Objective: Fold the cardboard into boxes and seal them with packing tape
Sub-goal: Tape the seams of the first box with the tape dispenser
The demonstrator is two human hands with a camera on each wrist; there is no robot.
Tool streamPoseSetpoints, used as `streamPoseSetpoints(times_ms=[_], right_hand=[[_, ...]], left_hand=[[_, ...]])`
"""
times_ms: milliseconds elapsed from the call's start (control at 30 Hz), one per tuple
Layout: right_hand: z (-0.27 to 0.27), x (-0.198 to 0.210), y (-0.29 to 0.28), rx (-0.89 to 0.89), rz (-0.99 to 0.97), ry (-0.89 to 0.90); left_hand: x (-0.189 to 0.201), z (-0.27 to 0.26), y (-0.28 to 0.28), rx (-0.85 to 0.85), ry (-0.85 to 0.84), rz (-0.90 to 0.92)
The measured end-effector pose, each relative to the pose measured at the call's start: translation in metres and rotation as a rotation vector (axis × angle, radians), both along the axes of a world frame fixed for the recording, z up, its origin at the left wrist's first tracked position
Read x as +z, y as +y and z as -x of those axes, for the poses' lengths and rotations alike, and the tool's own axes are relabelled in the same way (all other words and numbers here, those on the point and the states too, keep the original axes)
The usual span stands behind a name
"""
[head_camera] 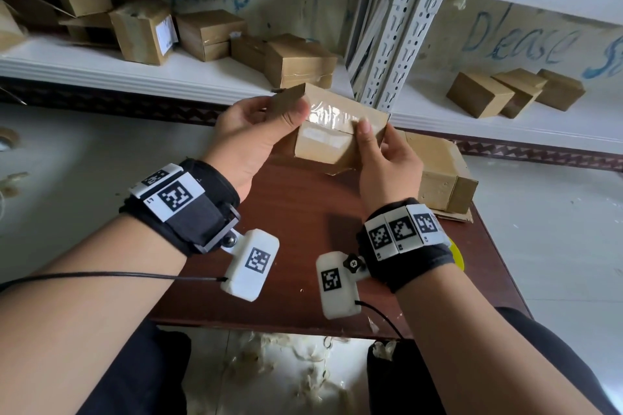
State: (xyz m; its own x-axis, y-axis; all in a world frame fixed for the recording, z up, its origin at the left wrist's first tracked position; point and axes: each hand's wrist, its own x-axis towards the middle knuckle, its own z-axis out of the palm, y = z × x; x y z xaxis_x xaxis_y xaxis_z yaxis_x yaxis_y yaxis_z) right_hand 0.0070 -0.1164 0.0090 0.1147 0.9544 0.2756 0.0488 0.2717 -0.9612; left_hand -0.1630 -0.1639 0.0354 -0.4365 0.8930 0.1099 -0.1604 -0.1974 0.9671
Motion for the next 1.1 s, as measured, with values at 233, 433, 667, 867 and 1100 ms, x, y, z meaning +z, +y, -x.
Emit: streamPoseSetpoints(times_ms=[233, 433, 667, 867, 1100], right_hand=[[0.004, 0.002, 0.002, -0.023, 0.042, 0.012], [0.011, 0.004, -0.006, -0.03, 0.045, -0.028], [0.002, 0.013, -0.006, -0.122, -0.059, -0.07], [-0.002, 0.014, -0.013, -0.123, -0.162, -0.253], [-0.008, 0.009, -0.001, -0.017, -0.098, 0.016]], left_hand=[[-0.004, 0.002, 0.0, 0.12, 0.061, 0.005], [-0.012, 0.004, 0.001, 0.162, 0.178, 0.053], [-0.013, 0.004, 0.0, 0.196, 0.188, 0.062], [-0.023, 0.011, 0.006, 0.301, 0.261, 0.088], [-0.019, 0.011, 0.008, 0.31, 0.174, 0.104]])
